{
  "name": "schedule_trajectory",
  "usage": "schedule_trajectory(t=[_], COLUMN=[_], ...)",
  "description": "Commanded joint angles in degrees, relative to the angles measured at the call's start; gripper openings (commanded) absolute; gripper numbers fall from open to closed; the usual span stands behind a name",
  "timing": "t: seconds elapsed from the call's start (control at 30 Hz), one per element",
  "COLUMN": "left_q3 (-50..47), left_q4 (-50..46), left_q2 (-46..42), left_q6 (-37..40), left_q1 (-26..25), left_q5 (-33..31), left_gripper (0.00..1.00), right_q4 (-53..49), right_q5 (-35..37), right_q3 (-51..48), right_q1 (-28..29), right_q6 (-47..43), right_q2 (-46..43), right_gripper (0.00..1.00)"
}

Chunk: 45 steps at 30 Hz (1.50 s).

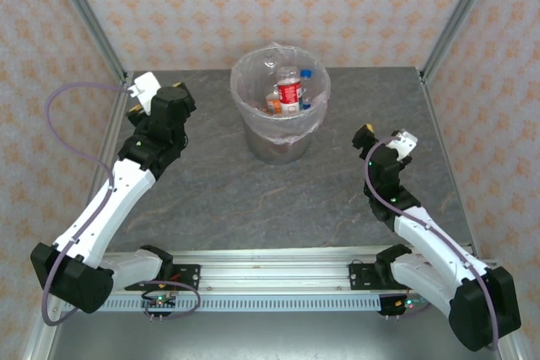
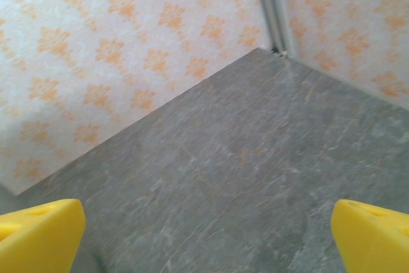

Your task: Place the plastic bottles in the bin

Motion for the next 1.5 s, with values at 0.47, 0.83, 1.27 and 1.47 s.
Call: schedule_trajectory(t=[0.47,0.83,1.27,1.47], left_q3=[-33.7,-44.8,-42.3,-42.4], left_q4=[25.5,58.9,66.2,66.4], left_q2=[-4.1,7.0,19.3,19.4], left_q6=[8.9,19.5,24.9,23.8], left_q1=[15.0,17.2,13.9,13.1], left_q5=[5.7,20.1,23.4,18.4], left_gripper=[1.00,1.00,1.00,1.00], right_q4=[6.1,14.0,20.4,23.1], right_q5=[-1.0,-12.0,-20.3,-27.4], right_q3=[-6.1,-6.6,-5.9,-2.7], right_q1=[-17.0,-19.3,-20.2,-21.1], right_q6=[-4.5,-13.2,-19.8,-21.0], right_q2=[4.0,13.0,21.3,26.8], right_gripper=[0.99,0.99,0.99,0.99])
